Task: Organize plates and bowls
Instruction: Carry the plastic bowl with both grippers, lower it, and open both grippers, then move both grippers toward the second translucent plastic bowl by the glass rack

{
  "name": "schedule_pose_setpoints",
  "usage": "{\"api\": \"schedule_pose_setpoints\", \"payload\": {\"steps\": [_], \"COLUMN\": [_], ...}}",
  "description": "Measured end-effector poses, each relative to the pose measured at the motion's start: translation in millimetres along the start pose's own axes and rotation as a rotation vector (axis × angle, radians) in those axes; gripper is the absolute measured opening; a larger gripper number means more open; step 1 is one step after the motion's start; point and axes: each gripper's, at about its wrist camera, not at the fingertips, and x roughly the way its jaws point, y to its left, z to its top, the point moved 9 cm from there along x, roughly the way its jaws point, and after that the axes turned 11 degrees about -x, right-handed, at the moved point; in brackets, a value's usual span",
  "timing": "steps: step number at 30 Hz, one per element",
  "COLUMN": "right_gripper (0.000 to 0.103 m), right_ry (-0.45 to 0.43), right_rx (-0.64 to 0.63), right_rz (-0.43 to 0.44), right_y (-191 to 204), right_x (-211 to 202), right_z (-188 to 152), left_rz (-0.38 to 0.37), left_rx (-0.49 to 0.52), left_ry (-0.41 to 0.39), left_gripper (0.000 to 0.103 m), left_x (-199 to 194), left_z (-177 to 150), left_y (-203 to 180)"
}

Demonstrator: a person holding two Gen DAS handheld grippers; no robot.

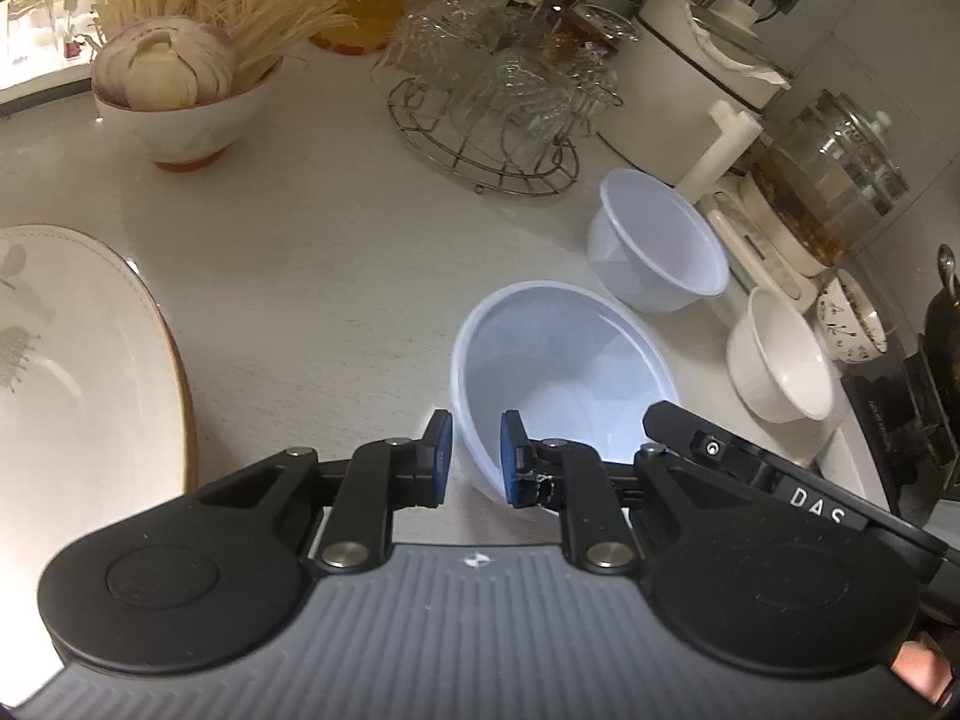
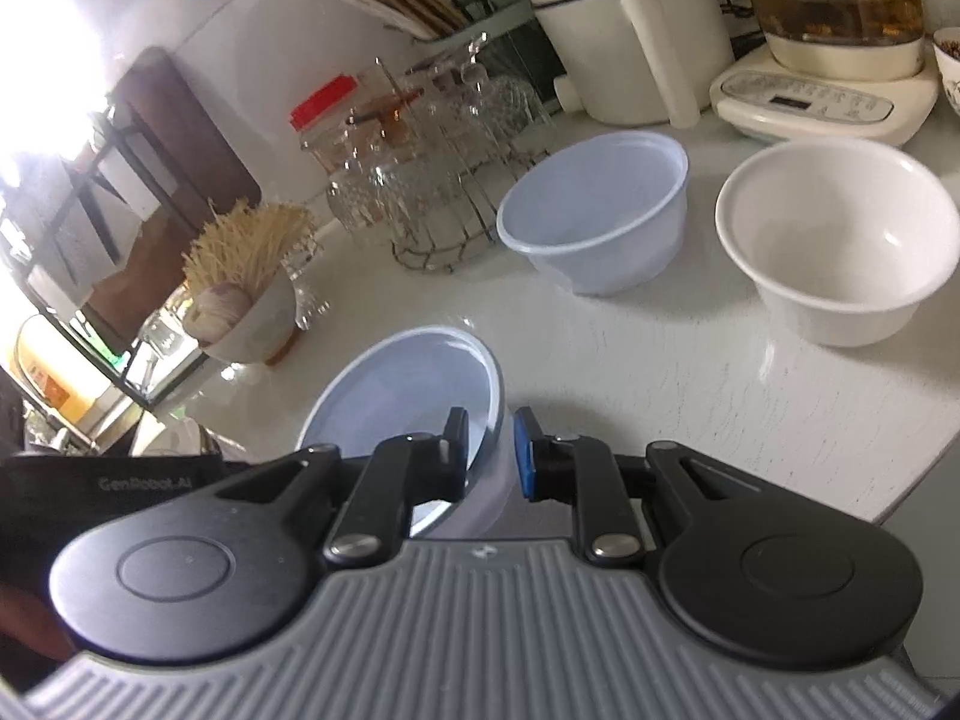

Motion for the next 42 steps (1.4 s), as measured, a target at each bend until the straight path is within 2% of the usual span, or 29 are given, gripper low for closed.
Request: {"api": "schedule_pose_setpoints", "payload": {"steps": [3, 5, 6, 7, 9, 13, 29, 34, 42], "right_gripper": [0.021, 0.022, 0.03, 0.046, 0.06, 0.06, 0.06, 0.06, 0.06], "right_ry": [0.01, 0.014, 0.012, 0.001, -0.018, -0.012, -0.08, -0.101, -0.128], "right_rx": [-0.001, 0.005, 0.006, 0.003, -0.019, -0.027, -0.076, -0.098, -0.113], "right_rz": [-0.006, -0.02, -0.03, -0.028, -0.029, -0.045, -0.07, -0.069, -0.068], "right_y": [0, 0, -1, -1, 1, 0, 26, 33, 42], "right_x": [0, -1, -2, -4, -8, -13, -84, -108, -142], "right_z": [0, 2, 3, 5, 10, 16, 71, 83, 84], "left_rz": [0.006, 0.011, 0.013, 0.017, 0.022, 0.04, 0.019, 0.012, 0.0], "left_rx": [-0.01, -0.009, -0.006, 0.003, 0.014, 0.024, 0.061, 0.081, 0.085], "left_ry": [0.005, 0.003, 0.001, -0.002, -0.003, -0.02, -0.082, -0.101, -0.133], "left_gripper": [0.019, 0.027, 0.034, 0.04, 0.045, 0.05, 0.051, 0.052, 0.052], "left_x": [0, -3, -5, -7, -13, -24, -111, -139, -172], "left_z": [2, 3, 4, 5, 7, 13, 41, 41, 27], "left_y": [1, 0, -1, -2, -4, -8, -60, -78, -93]}}
